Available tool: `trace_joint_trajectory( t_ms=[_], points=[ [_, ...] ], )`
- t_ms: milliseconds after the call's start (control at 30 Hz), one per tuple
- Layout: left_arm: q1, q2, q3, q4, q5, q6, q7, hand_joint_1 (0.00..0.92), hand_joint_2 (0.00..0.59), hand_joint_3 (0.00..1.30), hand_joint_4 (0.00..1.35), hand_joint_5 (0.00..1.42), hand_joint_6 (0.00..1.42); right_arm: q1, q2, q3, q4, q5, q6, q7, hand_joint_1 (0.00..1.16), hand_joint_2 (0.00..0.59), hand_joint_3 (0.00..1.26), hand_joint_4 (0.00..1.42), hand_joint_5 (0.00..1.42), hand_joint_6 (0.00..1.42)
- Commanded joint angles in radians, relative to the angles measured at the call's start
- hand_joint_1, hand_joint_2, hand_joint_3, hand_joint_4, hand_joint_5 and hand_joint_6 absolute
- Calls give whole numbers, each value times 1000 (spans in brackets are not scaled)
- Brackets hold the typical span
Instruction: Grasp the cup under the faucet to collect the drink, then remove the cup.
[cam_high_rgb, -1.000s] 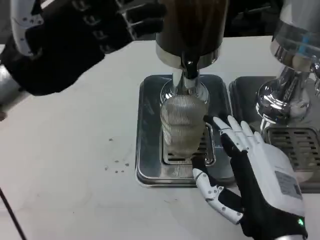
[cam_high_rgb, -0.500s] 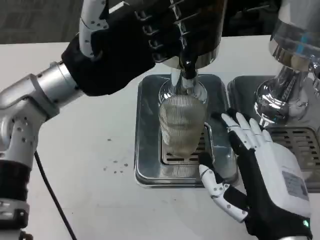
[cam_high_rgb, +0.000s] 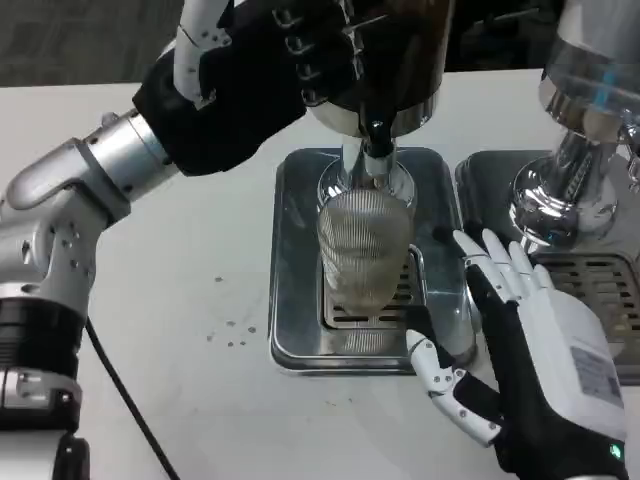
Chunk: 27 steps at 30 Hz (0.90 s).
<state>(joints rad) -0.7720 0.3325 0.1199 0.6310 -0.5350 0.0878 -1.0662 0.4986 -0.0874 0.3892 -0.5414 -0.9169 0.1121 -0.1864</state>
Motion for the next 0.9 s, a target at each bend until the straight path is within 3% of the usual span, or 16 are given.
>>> trace_joint_trajectory(
  t_ms=[33, 533, 900],
  points=[
    [-32, -9, -7, 60, 51, -38, -19, 0, 71, 118, 52, 115, 33, 26, 54, 67, 4, -1, 12, -20, 402, 476, 161, 54, 15, 0],
    [-31, -27, -32, 155, 161, -134, -51, 0, 67, 110, 30, 100, 1, 31, 53, 70, 1, 6, 14, -22, 400, 476, 165, 54, 15, 0],
    [7, -20, -91, 153, 279, -325, -52, 0, 62, 108, 12, 85, 0, 31, 54, 73, 7, 17, 13, -22, 400, 476, 165, 54, 15, 0]
  ],
)
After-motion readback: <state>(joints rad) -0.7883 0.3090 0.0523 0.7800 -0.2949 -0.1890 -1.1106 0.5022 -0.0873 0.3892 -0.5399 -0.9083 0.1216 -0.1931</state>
